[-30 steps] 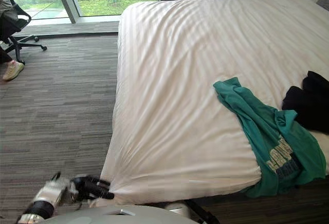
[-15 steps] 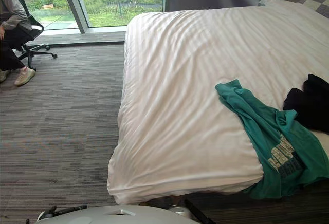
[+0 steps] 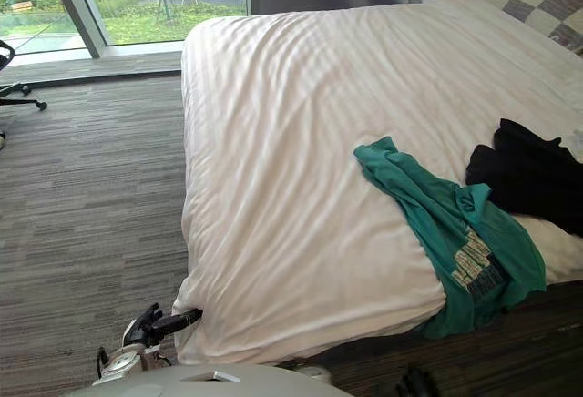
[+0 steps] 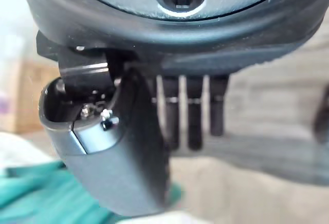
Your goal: Tidy up the quilt and then pick up the clothes from the bed and put them into the laundry hamper
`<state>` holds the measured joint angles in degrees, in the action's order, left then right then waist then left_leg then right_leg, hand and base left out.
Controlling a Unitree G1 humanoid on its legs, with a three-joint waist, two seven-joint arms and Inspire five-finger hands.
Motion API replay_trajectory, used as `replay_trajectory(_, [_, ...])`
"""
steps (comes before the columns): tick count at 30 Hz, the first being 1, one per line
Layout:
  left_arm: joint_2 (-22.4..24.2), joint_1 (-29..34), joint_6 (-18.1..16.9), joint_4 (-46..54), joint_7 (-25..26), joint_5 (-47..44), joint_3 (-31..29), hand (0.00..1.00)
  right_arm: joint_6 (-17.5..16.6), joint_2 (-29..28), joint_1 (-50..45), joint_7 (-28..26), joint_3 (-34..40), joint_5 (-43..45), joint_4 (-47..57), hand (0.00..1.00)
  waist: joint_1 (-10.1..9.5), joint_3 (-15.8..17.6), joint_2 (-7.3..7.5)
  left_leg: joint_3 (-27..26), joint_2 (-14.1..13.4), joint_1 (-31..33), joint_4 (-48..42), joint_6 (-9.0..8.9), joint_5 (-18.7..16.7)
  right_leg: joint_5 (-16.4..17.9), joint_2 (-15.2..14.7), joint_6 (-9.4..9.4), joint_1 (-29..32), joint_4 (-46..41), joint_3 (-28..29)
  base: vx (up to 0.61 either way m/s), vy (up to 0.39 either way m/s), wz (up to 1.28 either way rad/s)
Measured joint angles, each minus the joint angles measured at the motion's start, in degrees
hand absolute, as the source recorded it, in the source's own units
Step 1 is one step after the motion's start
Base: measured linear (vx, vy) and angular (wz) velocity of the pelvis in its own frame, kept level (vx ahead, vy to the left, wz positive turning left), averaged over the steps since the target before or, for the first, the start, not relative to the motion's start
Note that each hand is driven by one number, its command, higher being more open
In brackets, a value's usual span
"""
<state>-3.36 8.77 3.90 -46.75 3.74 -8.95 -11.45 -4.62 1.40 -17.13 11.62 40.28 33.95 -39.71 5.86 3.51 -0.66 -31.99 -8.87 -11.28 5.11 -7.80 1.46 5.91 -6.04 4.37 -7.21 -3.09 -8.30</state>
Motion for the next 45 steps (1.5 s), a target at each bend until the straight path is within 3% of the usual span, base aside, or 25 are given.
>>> replay_trajectory(6, [0.35,3.65,-0.16,0.93,-0.06,-0.39,-0.02,1.0,-4.53,2.53,-0.37,-2.54,2.86,-6.71,24.74,0.0,0.49,-0.13,-0.39,-0.56,-0.61,-0.05,0.1,-0.39,-1.21,-0.14,0.24,0.24,0.21,-1.03,0.21,-0.07,-0.02,0.03])
replay_trajectory(11, [0.32,8.57,-0.44,1.36,-0.17,0.41,-0.14,1.0,-9.25,6.41,0.21,-13.47,-2.2,-8.85,40.97,0.0,0.53,-0.19,0.13,1.25,-0.32,1.72,0.12,0.23,-0.8,-0.15,0.04,0.26,1.26,-0.78,0.15,-0.1,-0.025,0.08])
replay_trajectory(14, [-0.2,9.0,-1.48,-0.85,-0.49,0.49,-0.08,1.0,-9.45,10.14,2.78,-20.23,-7.83,-8.57,44.09,0.0,0.53,-0.17,0.33,3.06,0.17,3.15,0.12,0.5,0.68,-0.13,-0.07,0.27,1.87,-0.83,-1.26,-0.08,-0.034,0.29])
replay_trajectory(16, [-1.05,8.18,-2.08,-3.01,-0.54,0.59,0.69,1.0,-8.11,15.2,7.18,-26.63,-14.63,-6.83,44.22,0.0,0.44,-0.22,0.26,5.12,0.44,4.62,0.11,0.95,1.49,-0.1,-0.37,0.27,2.19,-0.87,-3.02,-0.09,-0.009,0.46])
replay_trajectory(19, [-1.97,6.7,-3.96,-4.58,-0.87,0.77,2.65,1.0,-3.13,21.58,14.17,-36.76,-26.35,-0.32,44.04,0.0,-1.74,-0.16,0.34,8.67,1.19,6.38,0.11,1.69,2.42,-0.07,-1.0,0.32,2.21,-0.79,-6.28,-0.05,0.005,0.51])
replay_trajectory(23, [-2.91,6.05,-6.22,-4.74,-1.82,2.66,4.42,1.0,2.78,23.77,26.14,-43.46,-39.13,3.5,41.45,0.0,-4.57,-0.02,0.51,12.55,2.35,8.49,0.09,2.56,3.54,-0.11,-1.72,0.38,1.82,-0.69,-10.04,0.0,0.01,0.51])
replay_trajectory(26, [-4.04,5.68,-6.44,-5.02,-3.15,2.58,5.49,1.0,7.47,23.24,33.58,-44.68,-45.49,4.93,37.44,0.0,-6.41,0.63,1.67,15.71,3.23,9.39,0.05,3.14,4.23,-0.17,-2.27,0.4,0.52,-0.72,-12.47,0.05,0.032,0.59])
replay_trajectory(30, [-4.9,5.56,-6.78,-4.65,-4.68,2.51,6.73,1.0,10.39,21.3,38.56,-44.31,-52.39,5.72,35.8,0.0,-7.82,1.49,2.29,18.29,4.01,11.87,0.01,3.69,5.36,-0.24,-2.78,0.29,1.25,-0.89,-13.54,-0.02,0.034,0.44])
replay_trajectory(33, [-5.34,2.68,-8.14,-2.9,-5.48,1.91,8.8,1.0,10.42,20.37,44.06,-42.04,-55.55,5.59,35.23,0.0,-9.06,6.39,0.99,19.56,3.86,16.41,-0.17,4.52,7.88,-1.31,-2.47,-0.75,5.34,-1.62,-13.47,-0.16,0.047,0.25])
replay_trajectory(35, [-5.63,-0.1,-8.88,-0.88,-5.85,-0.45,9.99,1.0,9.77,20.18,49.17,-39.04,-55.64,5.13,33.98,0.0,-9.13,12.18,-0.42,21.03,3.44,21.31,-0.15,5.3,9.55,-1.25,-2.19,-0.76,10.5,-4.31,-13.47,-0.24,0.058,0.29])
replay_trajectory(39, [-5.75,-3.27,-9.01,2.2,-6.49,-4.94,11.22,1.0,9.87,20.35,53.71,-34.58,-54.66,4.53,30.18,0.0,-9.77,20.49,-2.39,22.27,3.29,27.41,-0.14,5.94,11.35,-0.94,-2.41,-1.13,17.54,-8.31,-13.18,-0.23,0.063,0.18])
replay_trajectory(42, [-5.99,-4.44,-9.14,4.34,-6.63,-6.96,13.67,1.0,10.9,20.42,52.54,-33.41,-54.48,4.5,28.05,0.0,-10.34,22.86,-3.75,22.18,3.71,31.0,-0.16,6.61,12.48,-0.9,-3.56,-0.98,22.48,-11.16,-12.37,-0.08,0.028,0.01])
replay_trajectory(45, [-6.9,-5.89,-9.4,4.41,-6.23,-8.58,16.32,1.0,11.68,20.44,47.91,-33.46,-54.25,4.46,24.3,0.0,-10.21,23.15,-4.12,22.1,4.71,33.64,-0.19,7.04,13.25,-0.65,-4.94,-0.58,26.45,-13.65,-11.54,0.01,0.036,-0.02])
